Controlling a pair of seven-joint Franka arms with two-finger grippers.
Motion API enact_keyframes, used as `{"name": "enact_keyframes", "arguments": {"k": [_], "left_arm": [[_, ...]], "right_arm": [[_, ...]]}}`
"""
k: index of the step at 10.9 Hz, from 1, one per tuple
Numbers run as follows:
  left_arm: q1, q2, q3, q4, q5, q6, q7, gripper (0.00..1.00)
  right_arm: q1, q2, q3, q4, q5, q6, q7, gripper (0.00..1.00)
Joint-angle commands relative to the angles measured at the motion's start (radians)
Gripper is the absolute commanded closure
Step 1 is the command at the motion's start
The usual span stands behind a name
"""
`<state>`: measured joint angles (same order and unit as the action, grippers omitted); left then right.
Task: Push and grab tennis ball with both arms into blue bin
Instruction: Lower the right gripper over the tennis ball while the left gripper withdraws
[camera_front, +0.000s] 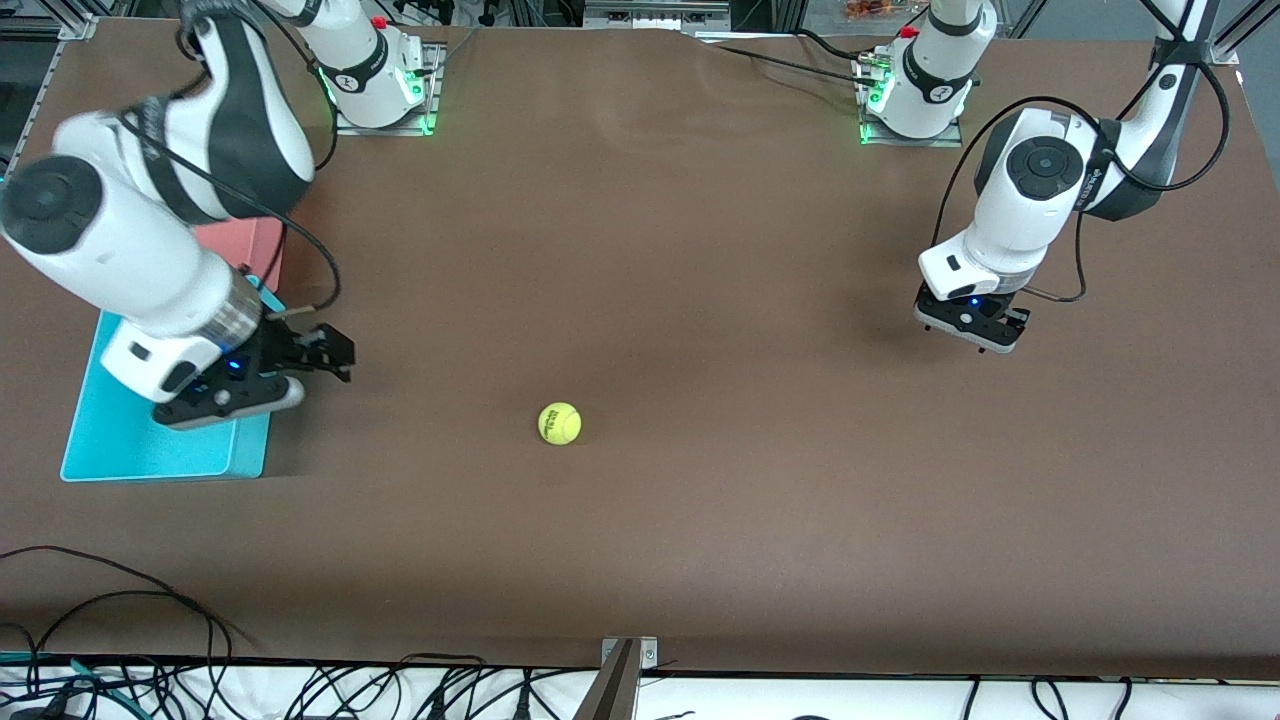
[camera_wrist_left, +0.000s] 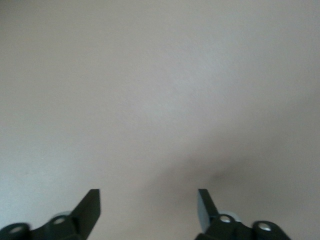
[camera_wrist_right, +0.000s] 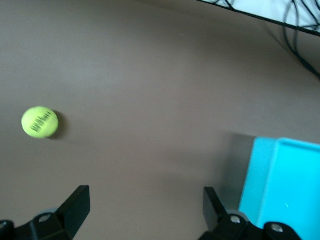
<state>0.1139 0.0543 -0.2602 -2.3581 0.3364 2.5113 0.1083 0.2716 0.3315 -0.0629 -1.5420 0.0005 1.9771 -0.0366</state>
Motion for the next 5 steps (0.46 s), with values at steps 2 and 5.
{"name": "enact_keyframes", "arguments": {"k": [2,5], "left_arm": [[0.021,-0.005,-0.005,0.091,-0.138,-0.091,-0.07,0.0],[0.03,-0.002,-0.001,0.218,-0.152,-0.262,-0.104,0.0]], "right_arm": [[0.06,0.158,-0.006,0.031,0.015,0.184,0.009,0.0],[0.113,0.225,-0.003,0.031,0.021,0.189,0.001,0.0]]}}
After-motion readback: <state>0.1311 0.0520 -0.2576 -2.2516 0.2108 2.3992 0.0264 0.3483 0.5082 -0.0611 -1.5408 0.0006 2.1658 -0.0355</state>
